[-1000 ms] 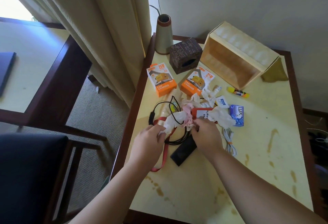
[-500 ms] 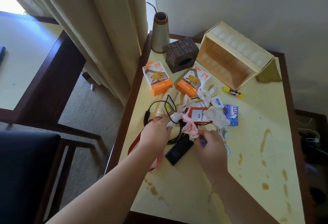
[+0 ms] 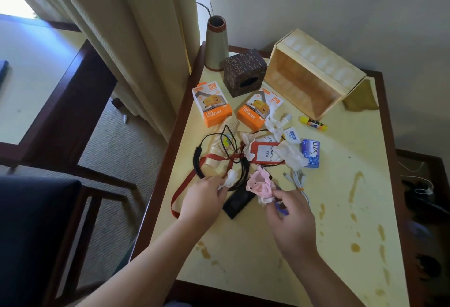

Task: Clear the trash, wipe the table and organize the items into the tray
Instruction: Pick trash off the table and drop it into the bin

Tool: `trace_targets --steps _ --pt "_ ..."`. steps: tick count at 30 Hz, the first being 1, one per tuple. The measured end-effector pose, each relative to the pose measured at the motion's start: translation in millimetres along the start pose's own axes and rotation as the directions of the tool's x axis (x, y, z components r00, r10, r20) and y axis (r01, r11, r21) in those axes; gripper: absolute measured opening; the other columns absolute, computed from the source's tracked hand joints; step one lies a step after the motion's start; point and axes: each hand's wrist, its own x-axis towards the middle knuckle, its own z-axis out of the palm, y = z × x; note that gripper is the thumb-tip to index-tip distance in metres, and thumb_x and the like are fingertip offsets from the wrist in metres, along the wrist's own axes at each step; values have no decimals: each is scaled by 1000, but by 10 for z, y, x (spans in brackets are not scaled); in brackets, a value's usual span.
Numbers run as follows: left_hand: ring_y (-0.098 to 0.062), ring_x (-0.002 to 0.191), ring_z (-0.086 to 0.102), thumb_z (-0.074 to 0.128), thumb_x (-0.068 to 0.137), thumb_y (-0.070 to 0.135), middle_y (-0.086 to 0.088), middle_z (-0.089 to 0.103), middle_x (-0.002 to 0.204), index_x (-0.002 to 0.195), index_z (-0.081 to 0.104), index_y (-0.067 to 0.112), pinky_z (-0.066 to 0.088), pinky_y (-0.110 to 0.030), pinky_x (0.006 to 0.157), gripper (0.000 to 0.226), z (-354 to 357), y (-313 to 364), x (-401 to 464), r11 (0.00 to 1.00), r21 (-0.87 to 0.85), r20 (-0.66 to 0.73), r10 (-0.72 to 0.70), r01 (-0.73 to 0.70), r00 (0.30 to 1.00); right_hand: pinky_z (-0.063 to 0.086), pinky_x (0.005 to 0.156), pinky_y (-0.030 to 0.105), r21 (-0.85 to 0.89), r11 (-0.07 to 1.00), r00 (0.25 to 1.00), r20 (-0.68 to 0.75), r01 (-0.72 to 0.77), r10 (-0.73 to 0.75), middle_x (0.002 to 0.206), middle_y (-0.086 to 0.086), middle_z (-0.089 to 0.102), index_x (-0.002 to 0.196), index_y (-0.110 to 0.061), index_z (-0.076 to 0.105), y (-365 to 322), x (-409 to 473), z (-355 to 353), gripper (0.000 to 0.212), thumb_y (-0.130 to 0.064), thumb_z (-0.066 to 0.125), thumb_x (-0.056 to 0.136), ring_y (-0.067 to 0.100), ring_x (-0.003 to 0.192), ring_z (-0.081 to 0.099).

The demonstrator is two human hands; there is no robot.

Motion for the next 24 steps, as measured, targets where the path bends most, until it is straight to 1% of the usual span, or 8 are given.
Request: trace_targets --steps 3,5,8,12,15,17,21,24 --pt "-3 81 58 60 102 35 20 61 91 106 68 34 36 -14 62 9 -120 -103 -320 994 -106 -87 -1 -8 996 42 67 25 42 997 998 0 61 -61 84 -9 58 100 -13 76 -34 -28 -56 15 -10 74 86 16 78 56" --pt "-3 78 59 68 99 29 20 61 82 98 71 30 38 -12 61 4 -217 -199 -555 985 -168 -185 -1 -30 983 39 69 20 80 992 994 24 101 -103 84 -11 57 101 -13 76 -70 -57 -91 14 -18 71 89 13 79 55" --pt "-4 76 61 78 93 23 21 61 75 94 76 27 42 -11 60 5 -316 -371 -881 974 -219 -314 -8 -64 949 36 71 10 138 983 986 94 124 -138 85 -14 58 102 -16 76 -153 -116 -118 23 -33 64 91 9 80 52" --pt "-5 78 66 80 91 21 22 67 78 95 79 27 47 -9 64 7 -400 -596 -1300 963 -262 -424 -62 -58 903 38 72 15 148 976 962 196 161 -189 85 -16 60 101 -20 76 -251 -247 -71 16 -31 69 91 8 81 53" --pt "-2 77 67 82 89 16 22 70 82 96 81 24 46 -7 68 10 -457 -790 -1659 956 -290 -504 -116 -41 856 40 74 18 141 971 923 309 192 -228 88 -19 60 104 -20 77 -346 -416 24 13 -21 79 91 7 85 55" --pt "-2 80 68 84 87 13 22 71 83 95 82 24 48 -11 70 13 -497 -941 -1921 943 -333 -548 -183 -12 817 40 75 17 157 958 885 369 241 -283 89 -20 59 106 -20 77 -470 -548 106 16 -20 80 90 6 87 55" --pt "-9 81 71 83 88 13 16 74 84 94 82 28 57 -30 73 16 -540 -1305 -2420 891 -448 -586 -354 72 729 39 82 8 256 890 791 412 376 -453 92 -20 60 105 -20 76 -845 -787 315 14 -21 79 91 -3 91 52" --pt "-12 83 73 83 88 12 15 76 87 96 82 26 61 -39 75 16 -536 -1634 -2726 838 -536 -579 -453 101 678 46 76 17 304 832 732 396 465 -554 90 -14 62 103 -19 77 -1118 -1010 498 17 -17 82 87 2 87 54"
